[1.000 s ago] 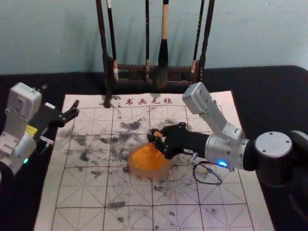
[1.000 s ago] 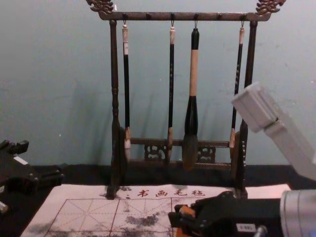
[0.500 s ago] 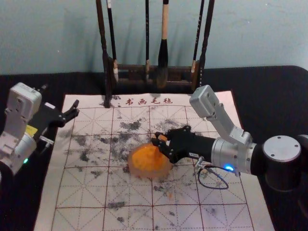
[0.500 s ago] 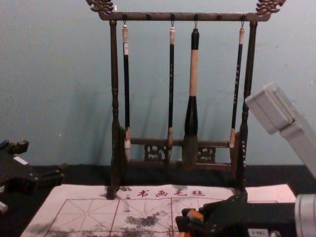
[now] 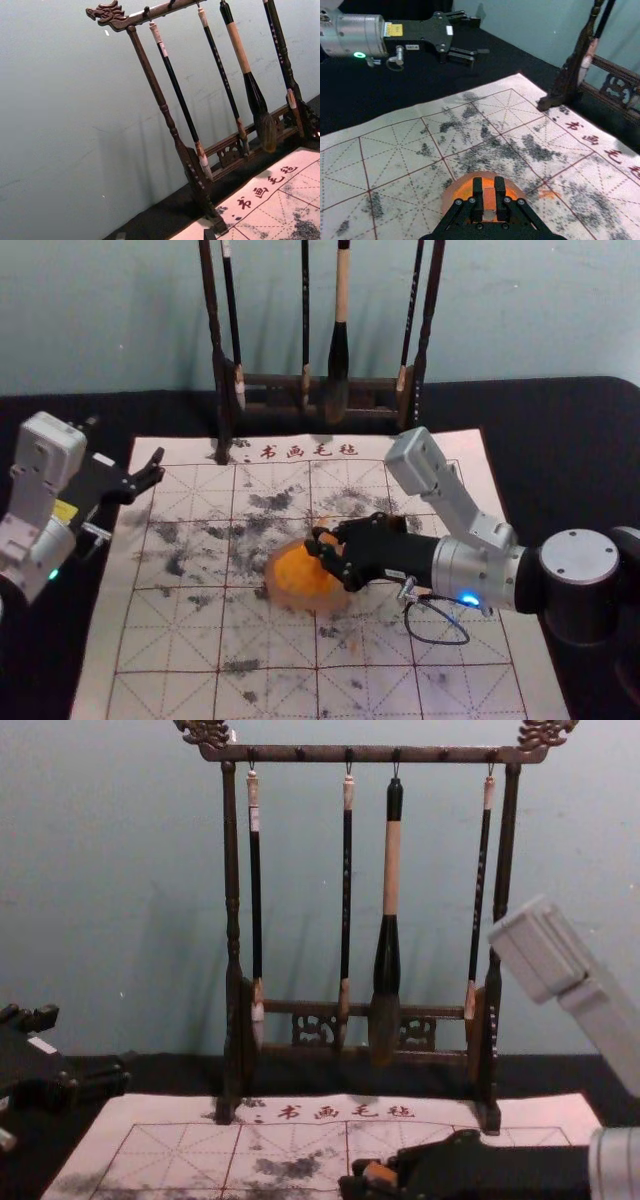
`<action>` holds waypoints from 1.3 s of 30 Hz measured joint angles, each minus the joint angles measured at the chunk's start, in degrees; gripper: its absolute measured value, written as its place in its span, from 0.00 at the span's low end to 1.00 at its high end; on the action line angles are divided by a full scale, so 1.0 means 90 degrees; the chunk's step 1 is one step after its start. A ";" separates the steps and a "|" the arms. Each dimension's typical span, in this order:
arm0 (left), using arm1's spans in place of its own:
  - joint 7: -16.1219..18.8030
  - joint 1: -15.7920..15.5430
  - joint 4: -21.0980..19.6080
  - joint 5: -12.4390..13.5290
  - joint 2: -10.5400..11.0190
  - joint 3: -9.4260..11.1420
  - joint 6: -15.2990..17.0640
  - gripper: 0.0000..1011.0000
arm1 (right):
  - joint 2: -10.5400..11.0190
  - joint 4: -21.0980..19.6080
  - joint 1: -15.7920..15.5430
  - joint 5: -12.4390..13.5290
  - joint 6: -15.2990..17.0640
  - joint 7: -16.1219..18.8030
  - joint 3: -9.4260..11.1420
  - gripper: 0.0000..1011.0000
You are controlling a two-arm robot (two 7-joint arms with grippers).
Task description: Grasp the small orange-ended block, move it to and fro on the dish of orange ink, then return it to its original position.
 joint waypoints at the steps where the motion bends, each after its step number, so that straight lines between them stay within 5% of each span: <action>1: 0.0000 0.0000 0.0000 0.0000 0.0000 0.0000 0.0000 0.99 | -0.0012 -0.0005 0.0004 0.0005 0.0006 0.0013 -0.0020 0.13; 21: 0.0000 0.0000 0.0000 0.0000 0.0000 0.0000 0.0000 0.99 | -0.0290 0.0274 0.0275 -0.0075 0.0012 -0.0013 -0.0231 0.13; 39: 0.0000 0.0000 0.0000 0.0000 0.0000 0.0000 0.0000 0.99 | -0.0433 0.0537 0.0410 -0.0217 -0.0072 -0.0205 -0.0077 0.13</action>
